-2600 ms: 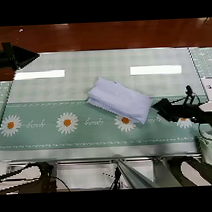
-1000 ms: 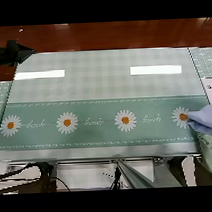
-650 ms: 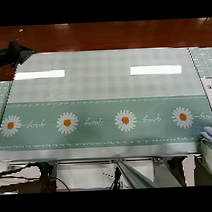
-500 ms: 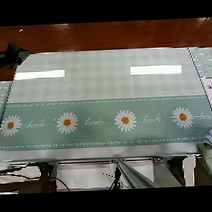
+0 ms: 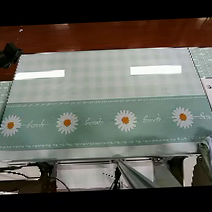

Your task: Fold the shirts.

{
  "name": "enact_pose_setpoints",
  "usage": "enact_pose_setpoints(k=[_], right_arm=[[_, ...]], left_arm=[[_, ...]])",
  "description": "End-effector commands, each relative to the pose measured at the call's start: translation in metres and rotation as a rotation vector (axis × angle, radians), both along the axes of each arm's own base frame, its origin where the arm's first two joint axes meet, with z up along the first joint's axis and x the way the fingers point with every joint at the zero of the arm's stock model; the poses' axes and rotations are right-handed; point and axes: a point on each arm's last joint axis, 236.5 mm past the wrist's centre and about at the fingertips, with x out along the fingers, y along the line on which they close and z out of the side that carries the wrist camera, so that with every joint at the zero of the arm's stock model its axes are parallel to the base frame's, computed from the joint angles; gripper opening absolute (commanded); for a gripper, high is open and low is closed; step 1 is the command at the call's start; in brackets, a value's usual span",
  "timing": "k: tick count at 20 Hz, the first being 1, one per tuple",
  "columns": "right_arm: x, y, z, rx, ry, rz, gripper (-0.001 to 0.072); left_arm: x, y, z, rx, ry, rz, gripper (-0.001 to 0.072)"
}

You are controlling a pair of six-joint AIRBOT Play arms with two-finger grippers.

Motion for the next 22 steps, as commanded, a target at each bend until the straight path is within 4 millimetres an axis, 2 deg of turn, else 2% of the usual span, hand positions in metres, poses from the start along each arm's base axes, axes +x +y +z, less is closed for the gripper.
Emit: enact_pose_setpoints(k=[1, 2, 3, 5, 6, 8, 10, 11, 12, 13, 14, 15, 16, 17, 18, 19, 20, 22], right_arm=[[0.017, -0.021, 0.003, -0.069, -0.049, 0.082, 0.0401], [0.040, -0.031, 0.000, -0.094, -0.128, 0.150, 0.0401], [0.076, -0.039, -0.003, -0.112, -0.242, 0.257, 0.0400], [0.162, -0.043, 0.003, -0.140, -0.508, 0.507, 0.0398], [0.207, -0.036, 0.012, -0.140, -0.663, 0.631, 0.0391], [0.287, -0.003, 0.032, -0.077, -0.931, 0.867, 0.0391], [0.348, 0.053, 0.043, 0.039, -1.068, 1.116, 0.0391], [0.368, 0.080, 0.041, 0.091, -1.064, 1.224, 0.0391], [0.384, 0.107, 0.031, 0.145, -1.023, 1.323, 0.0391], [0.395, 0.128, 0.017, 0.195, -0.952, 1.401, 0.0391], [0.402, 0.146, -0.005, 0.243, -0.839, 1.458, 0.0391], [0.407, 0.157, -0.026, 0.273, -0.718, 1.496, 0.0391], [0.412, 0.166, -0.047, 0.287, -0.589, 1.527, 0.0392], [0.417, 0.173, -0.063, 0.282, -0.482, 1.566, 0.0407], [0.426, 0.183, -0.076, 0.265, -0.387, 1.620, 0.0493], [0.432, 0.194, -0.087, 0.262, -0.321, 1.660, 0.0555], [0.435, 0.208, -0.097, 0.279, -0.280, 1.696, 0.0581], [0.436, 0.233, -0.112, 0.322, -0.225, 1.757, 0.0581]], left_arm=[[-0.004, -0.009, -0.002, -0.002, 0.011, -0.044, 0.0025], [-0.008, -0.021, -0.002, -0.034, 0.020, -0.084, 0.0025], [-0.013, -0.036, 0.001, -0.086, 0.028, -0.135, 0.0025], [-0.025, -0.067, 0.013, -0.191, 0.028, -0.247, 0.0025], [-0.034, -0.086, 0.025, -0.200, -0.003, -0.346, 0.0025], [-0.065, -0.142, 0.059, -0.108, -0.105, -0.638, 0.0039], [-0.091, -0.193, 0.098, -0.056, -0.182, -0.789, 0.0039], [-0.100, -0.215, 0.115, -0.026, -0.216, -0.822, 0.0039], [-0.104, -0.232, 0.121, 0.009, -0.198, -0.814, 0.0039], [-0.108, -0.244, 0.112, 0.088, -0.115, -0.788, 0.0039], [-0.115, -0.249, 0.095, 0.210, -0.013, -0.776, 0.0039], [-0.125, -0.249, 0.074, 0.363, 0.101, -0.766, 0.0039], [-0.134, -0.244, 0.057, 0.511, 0.202, -0.751, 0.0069], [-0.142, -0.235, 0.043, 0.669, 0.291, -0.724, 0.0264], [-0.149, -0.227, 0.033, 0.793, 0.358, -0.685, 0.0585], [-0.153, -0.222, 0.029, 0.882, 0.407, -0.632, 0.0720], [-0.157, -0.224, 0.026, 0.939, 0.430, -0.624, 0.0720], [-0.164, -0.238, 0.018, 0.948, 0.450, -0.639, 0.0720]])
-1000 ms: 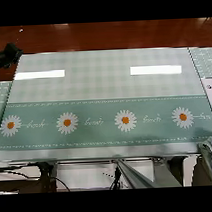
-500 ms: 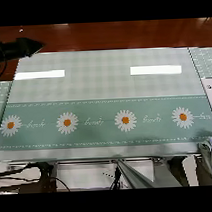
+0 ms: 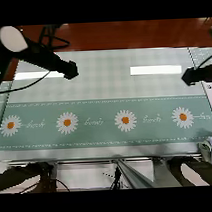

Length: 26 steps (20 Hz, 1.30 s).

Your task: Fold the shirts.

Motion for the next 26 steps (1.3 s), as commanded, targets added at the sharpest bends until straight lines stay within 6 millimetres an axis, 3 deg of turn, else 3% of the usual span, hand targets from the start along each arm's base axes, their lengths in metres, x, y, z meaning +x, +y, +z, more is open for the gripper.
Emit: enact_pose_setpoints(k=[1, 6, 26], right_arm=[[0.006, 0.037, -0.027, -0.125, 0.075, 0.126, 0.0581], [0.004, 0.042, -0.028, -0.131, 0.083, 0.144, 0.0580], [0.005, 0.043, -0.028, -0.131, 0.079, 0.145, 0.0579]], left_arm=[[-0.003, 0.015, -0.006, 0.225, -0.036, 0.101, 0.0720], [-0.006, 0.012, -0.026, 0.242, 0.025, 0.107, 0.0720], [-0.001, 0.009, -0.061, 0.285, 0.093, 0.098, 0.0720]])
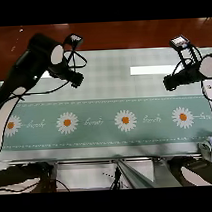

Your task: Fold the shirts.

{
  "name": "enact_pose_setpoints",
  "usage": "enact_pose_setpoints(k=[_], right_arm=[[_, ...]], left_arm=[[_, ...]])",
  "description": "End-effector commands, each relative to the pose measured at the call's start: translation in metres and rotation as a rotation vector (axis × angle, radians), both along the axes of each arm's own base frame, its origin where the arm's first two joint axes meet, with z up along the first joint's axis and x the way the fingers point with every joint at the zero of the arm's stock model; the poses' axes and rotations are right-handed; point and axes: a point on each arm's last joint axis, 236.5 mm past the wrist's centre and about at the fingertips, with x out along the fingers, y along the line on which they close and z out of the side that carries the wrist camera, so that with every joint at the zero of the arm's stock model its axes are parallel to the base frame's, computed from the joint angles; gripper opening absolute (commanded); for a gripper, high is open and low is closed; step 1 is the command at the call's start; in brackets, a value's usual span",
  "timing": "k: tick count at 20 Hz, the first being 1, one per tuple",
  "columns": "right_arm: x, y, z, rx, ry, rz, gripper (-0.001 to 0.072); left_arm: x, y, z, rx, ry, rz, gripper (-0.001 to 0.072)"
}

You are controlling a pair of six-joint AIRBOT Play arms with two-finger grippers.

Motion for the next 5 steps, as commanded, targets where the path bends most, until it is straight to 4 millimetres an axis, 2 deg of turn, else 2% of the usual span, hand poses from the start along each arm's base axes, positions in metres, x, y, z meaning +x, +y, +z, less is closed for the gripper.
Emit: enact_pose_setpoints(k=[1, 5], right_arm=[[0.0000, 0.0003, -0.0003, 0.000, 0.001, 0.001, 0.0580], [0.0000, 0.0003, -0.0003, 0.000, 0.001, 0.001, 0.0579]], left_arm=[[0.0005, -0.0017, -0.0098, 0.009, 0.021, -0.002, 0.0720], [0.0015, -0.0005, -0.0132, 0.013, 0.028, 0.001, 0.0720]])
